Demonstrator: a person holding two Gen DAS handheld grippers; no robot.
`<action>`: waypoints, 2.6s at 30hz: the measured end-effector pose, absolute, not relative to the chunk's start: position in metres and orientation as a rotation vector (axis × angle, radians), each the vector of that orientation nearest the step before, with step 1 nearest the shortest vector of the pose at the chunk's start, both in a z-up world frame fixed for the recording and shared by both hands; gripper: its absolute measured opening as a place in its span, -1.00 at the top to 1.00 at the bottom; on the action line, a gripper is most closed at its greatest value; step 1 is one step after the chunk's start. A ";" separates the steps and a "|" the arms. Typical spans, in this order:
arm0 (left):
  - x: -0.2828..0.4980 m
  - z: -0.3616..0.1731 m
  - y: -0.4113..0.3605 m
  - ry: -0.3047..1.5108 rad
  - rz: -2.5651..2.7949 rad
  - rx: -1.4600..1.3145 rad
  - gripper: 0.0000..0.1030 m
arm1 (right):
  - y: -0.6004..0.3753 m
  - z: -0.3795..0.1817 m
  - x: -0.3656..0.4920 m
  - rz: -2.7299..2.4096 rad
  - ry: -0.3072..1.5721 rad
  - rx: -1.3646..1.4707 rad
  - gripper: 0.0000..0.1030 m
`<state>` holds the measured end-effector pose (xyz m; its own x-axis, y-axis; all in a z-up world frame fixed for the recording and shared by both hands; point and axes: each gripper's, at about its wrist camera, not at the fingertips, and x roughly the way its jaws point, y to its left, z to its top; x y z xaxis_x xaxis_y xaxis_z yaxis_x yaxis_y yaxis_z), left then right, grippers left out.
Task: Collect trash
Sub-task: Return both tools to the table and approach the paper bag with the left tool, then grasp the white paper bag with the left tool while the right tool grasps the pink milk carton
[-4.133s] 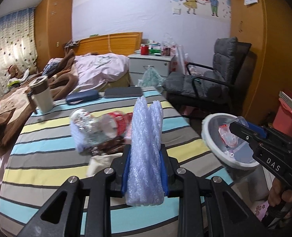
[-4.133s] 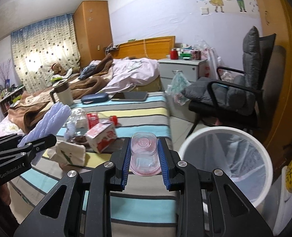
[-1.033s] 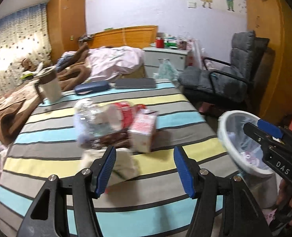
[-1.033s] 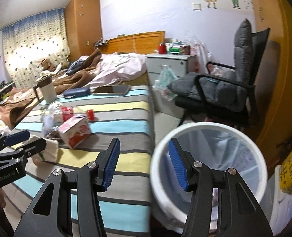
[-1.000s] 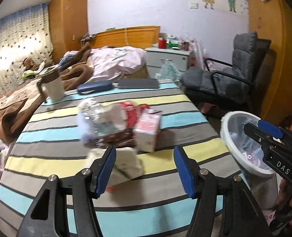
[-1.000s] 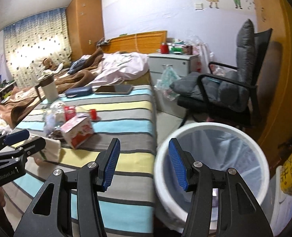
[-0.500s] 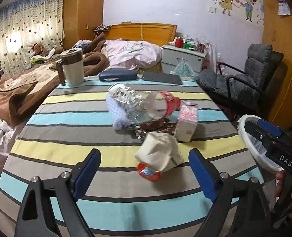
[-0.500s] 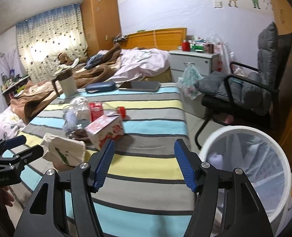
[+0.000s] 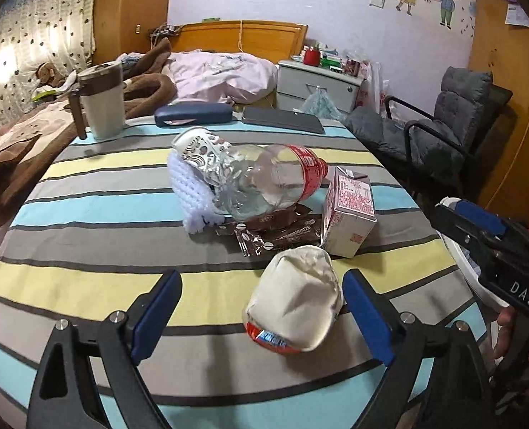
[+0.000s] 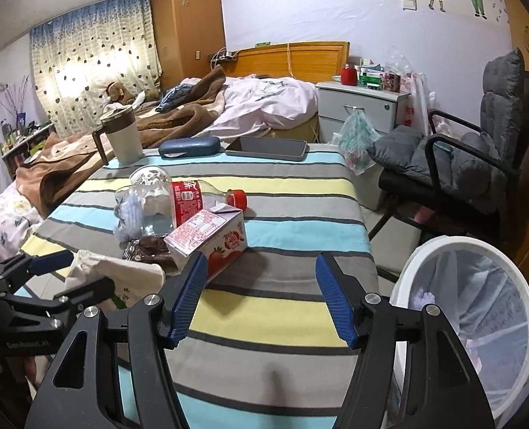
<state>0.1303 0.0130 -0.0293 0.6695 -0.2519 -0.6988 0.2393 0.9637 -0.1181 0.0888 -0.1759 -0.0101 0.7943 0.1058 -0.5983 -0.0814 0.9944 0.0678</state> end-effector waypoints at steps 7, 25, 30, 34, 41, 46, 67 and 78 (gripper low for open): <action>0.133 -0.032 0.012 0.801 -0.325 0.006 -0.17 | -0.169 -0.012 0.096 0.113 0.657 0.044 -0.26; 0.124 -0.026 0.059 0.764 -0.256 -0.073 0.13 | -0.143 -0.017 0.118 0.141 0.701 0.043 -0.26; 0.124 -0.028 0.067 0.761 -0.229 -0.088 0.13 | -0.134 -0.023 0.128 0.135 0.741 0.032 -0.26; 0.127 -0.029 0.070 0.762 -0.222 -0.096 0.12 | -0.129 -0.025 0.136 0.120 0.757 0.027 -0.28; 0.127 -0.031 0.073 0.765 -0.216 -0.103 0.12 | -0.115 -0.026 0.143 0.078 0.785 -0.023 -0.40; 0.128 -0.032 0.074 0.767 -0.214 -0.112 0.12 | -0.120 -0.031 0.148 0.046 0.819 -0.016 -0.40; 0.141 -0.043 0.067 0.826 -0.219 -0.122 0.09 | -0.137 -0.043 0.161 0.022 0.851 0.047 0.25; 0.136 -0.038 0.057 0.804 -0.230 -0.094 0.16 | -0.150 -0.038 0.145 0.038 0.813 0.089 0.25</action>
